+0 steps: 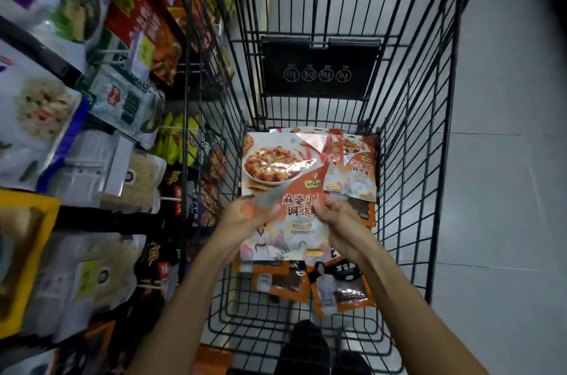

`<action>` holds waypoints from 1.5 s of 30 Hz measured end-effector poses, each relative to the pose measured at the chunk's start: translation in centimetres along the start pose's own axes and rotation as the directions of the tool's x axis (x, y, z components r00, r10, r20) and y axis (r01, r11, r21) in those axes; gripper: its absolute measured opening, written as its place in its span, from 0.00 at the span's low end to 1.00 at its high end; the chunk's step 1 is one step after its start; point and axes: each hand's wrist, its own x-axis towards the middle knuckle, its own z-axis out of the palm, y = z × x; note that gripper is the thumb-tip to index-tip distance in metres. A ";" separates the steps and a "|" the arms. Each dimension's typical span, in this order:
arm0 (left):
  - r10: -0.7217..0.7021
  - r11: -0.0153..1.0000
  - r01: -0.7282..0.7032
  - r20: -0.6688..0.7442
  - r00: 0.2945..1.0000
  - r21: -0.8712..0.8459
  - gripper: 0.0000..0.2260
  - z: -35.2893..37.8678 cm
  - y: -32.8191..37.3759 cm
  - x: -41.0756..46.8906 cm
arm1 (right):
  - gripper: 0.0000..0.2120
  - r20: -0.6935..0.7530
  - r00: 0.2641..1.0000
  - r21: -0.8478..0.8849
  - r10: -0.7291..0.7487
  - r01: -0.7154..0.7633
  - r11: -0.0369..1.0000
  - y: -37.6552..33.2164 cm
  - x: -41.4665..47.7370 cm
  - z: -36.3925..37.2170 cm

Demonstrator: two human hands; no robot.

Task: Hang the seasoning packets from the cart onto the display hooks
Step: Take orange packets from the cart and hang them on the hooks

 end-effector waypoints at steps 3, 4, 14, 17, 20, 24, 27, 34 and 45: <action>-0.035 0.995 0.028 -0.075 0.997 -0.091 0.19 -0.4 -1.4 2.2 | 0.08 -0.071 0.995 -0.204 -0.066 0.051 0.978 -0.2 2.6 -0.9; -0.038 0.995 0.027 -0.113 0.993 -0.099 0.17 -0.5 -1.7 3.0 | 0.09 -0.118 0.984 -0.320 -0.130 0.086 0.943 -0.3 3.8 -1.5; 0.006 0.998 0.028 -0.509 0.861 0.060 0.19 -0.8 -3.7 10.7 | 0.37 -0.528 0.713 -0.816 -0.461 -0.277 0.507 -0.1 18.1 -9.4; -0.013 0.999 0.032 -0.494 0.869 0.029 0.19 -0.8 -4.0 11.5 | 0.45 -0.545 0.670 -0.829 -0.504 -0.343 0.442 0.4 20.0 -8.9; -0.054 0.998 0.064 -0.501 0.864 0.003 0.17 -0.8 -4.0 12.0 | 0.52 -0.633 0.604 -0.771 -0.484 -0.432 0.469 0.7 20.8 -8.2; -0.072 0.997 0.062 -0.487 0.870 -0.035 0.17 -1.0 -3.9 12.1 | 0.31 -0.686 0.660 -0.592 -0.308 -0.259 0.763 0.3 21.4 -9.0; -0.070 0.998 0.061 -0.492 0.868 -0.034 0.17 -1.2 -3.8 11.9 | 0.17 -0.699 0.676 -0.468 -0.234 -0.185 0.864 0.2 20.9 -9.1; 0.011 0.998 0.017 -0.493 0.870 0.052 0.17 -1.2 -2.9 10.2 | 0.08 -0.635 0.756 -0.325 -0.157 -0.077 0.943 0.0 18.4 -8.4; 0.224 0.972 -0.176 -0.387 0.895 0.154 0.08 -0.5 2.2 0.5 | 0.11 -0.569 0.783 -0.322 -0.250 0.068 0.944 -2.5 5.1 -3.9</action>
